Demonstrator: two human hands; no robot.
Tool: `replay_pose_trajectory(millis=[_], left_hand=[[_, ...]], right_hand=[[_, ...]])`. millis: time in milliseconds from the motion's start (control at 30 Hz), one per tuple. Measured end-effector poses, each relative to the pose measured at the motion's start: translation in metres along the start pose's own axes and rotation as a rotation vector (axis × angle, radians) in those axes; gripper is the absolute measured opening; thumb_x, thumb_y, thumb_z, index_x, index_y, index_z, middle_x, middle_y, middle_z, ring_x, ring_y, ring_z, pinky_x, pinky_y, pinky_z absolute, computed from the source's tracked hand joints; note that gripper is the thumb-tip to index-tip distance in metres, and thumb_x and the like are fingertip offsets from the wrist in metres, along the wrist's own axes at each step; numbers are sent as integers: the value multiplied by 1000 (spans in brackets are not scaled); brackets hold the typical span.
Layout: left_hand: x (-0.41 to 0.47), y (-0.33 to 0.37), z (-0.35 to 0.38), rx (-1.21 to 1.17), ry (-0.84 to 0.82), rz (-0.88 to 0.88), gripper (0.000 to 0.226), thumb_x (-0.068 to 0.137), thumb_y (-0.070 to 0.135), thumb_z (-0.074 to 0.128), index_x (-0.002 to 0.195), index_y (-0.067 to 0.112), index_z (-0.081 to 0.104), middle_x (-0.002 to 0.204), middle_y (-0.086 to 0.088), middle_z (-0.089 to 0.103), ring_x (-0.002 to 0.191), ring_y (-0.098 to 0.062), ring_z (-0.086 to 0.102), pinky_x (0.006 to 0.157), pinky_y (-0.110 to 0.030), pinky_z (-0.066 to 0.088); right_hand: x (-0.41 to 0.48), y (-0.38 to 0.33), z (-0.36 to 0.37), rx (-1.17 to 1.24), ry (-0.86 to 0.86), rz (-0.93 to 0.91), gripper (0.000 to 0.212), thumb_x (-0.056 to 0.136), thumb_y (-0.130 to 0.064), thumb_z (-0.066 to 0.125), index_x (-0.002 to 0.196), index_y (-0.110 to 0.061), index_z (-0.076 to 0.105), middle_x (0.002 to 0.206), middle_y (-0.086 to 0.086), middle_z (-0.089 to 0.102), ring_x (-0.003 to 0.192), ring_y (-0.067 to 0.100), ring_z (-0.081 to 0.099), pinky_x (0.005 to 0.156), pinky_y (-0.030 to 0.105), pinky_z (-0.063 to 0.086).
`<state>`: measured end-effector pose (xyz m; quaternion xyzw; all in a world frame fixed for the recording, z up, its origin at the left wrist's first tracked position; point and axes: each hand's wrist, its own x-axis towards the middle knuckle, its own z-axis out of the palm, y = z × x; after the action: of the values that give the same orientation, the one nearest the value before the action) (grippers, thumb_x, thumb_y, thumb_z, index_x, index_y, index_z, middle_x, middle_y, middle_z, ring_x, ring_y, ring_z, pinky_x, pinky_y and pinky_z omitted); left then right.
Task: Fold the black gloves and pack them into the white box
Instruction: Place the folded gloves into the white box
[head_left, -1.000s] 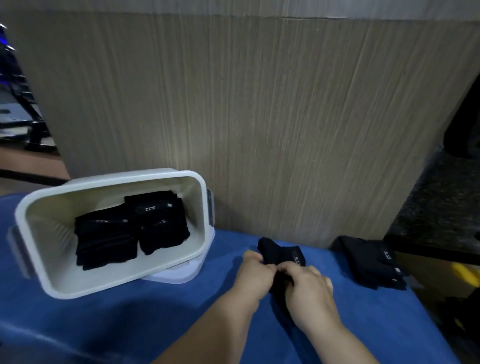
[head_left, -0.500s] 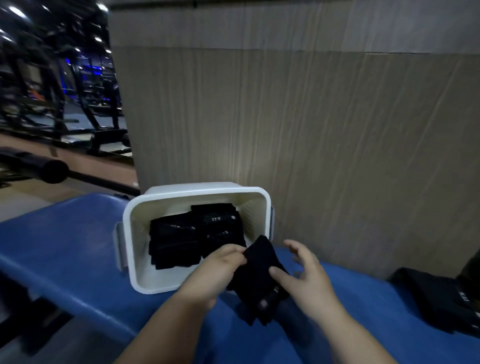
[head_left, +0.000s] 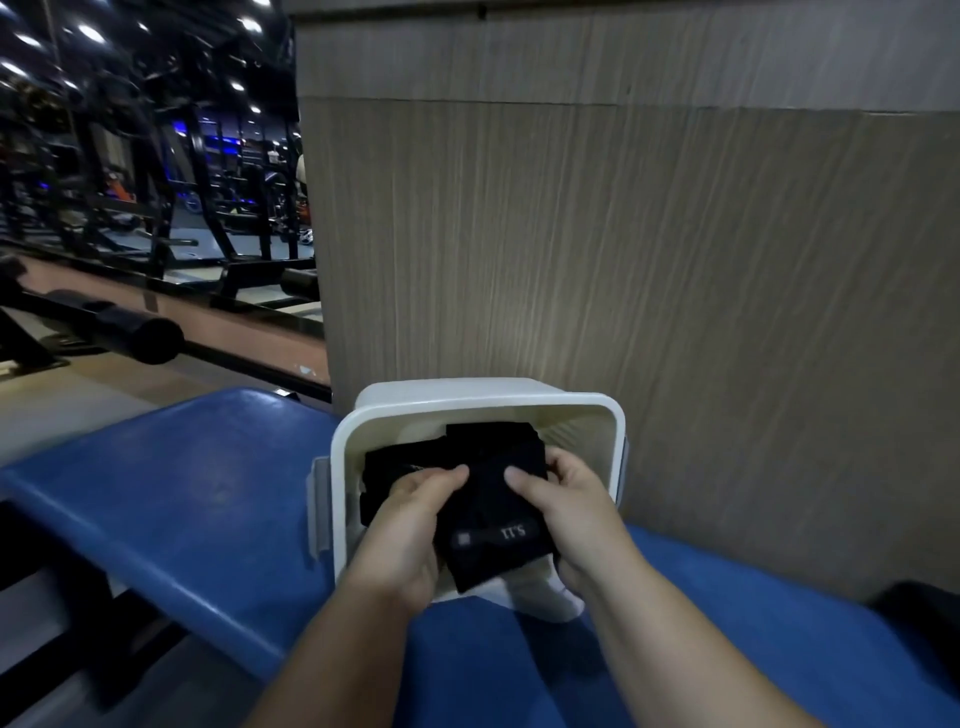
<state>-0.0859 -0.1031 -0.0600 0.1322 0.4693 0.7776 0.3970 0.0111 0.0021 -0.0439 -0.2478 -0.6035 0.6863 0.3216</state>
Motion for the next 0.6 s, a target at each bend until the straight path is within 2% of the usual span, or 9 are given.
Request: replay_pose_trajectory(millis=[67,133,200,233,300,400,500,600], left_hand=[[5,2,-4,-77,-10,15,38,88,17,61,125,13,53,112,-16,68,100,-34,66,81,-52,56],[8,4,-6,-115,14,80,42,89,10,56,131,13,49,110,-15,66,97,-31,65,69,-43,55],[10,7,-7,-140,56,144,40,91,5,51,130,12,48,109,-13,66,95,-27,64,64,-36,52],[11,8,-7,-139,87,171,38,92,5,50,129,14,48,110,-12,66,96,-26,64,66,-35,53],[14,8,-8,-98,165,225,35,94,8,51,127,17,47,114,-11,65,101,-26,63,78,-42,54],[18,6,-7,1,253,305,31,95,11,52,122,24,45,116,-3,63,106,-26,61,95,-48,49],[25,1,-7,86,307,363,31,96,13,52,122,28,44,118,2,62,109,-25,59,99,-50,46],[32,-2,-7,219,362,451,33,95,21,54,123,36,44,127,7,57,115,-18,55,103,-45,44]], right_hand=[[14,0,12,0,81,-34,31,82,-7,72,108,-14,56,103,9,71,92,27,69,85,47,56],[26,-2,23,-32,143,-59,34,79,-13,76,101,-17,50,107,8,68,94,27,68,85,49,55],[36,-5,33,-89,185,-95,35,78,-15,77,93,-18,46,101,7,66,90,23,66,81,42,56],[41,-6,38,-137,203,-121,34,77,-15,77,90,-17,46,94,5,65,86,21,65,79,39,56],[50,-7,45,-262,235,-153,31,76,-20,78,83,-17,48,81,1,60,79,20,62,75,36,52],[59,-3,53,-404,248,-157,30,75,-29,78,73,-17,50,71,1,60,75,25,64,73,38,53],[65,-1,54,-562,292,-172,32,75,-39,76,67,-20,50,68,-1,63,71,24,64,70,35,52],[69,-2,52,-696,343,-164,33,75,-48,73,69,-20,55,73,-3,64,74,19,60,67,25,42]])
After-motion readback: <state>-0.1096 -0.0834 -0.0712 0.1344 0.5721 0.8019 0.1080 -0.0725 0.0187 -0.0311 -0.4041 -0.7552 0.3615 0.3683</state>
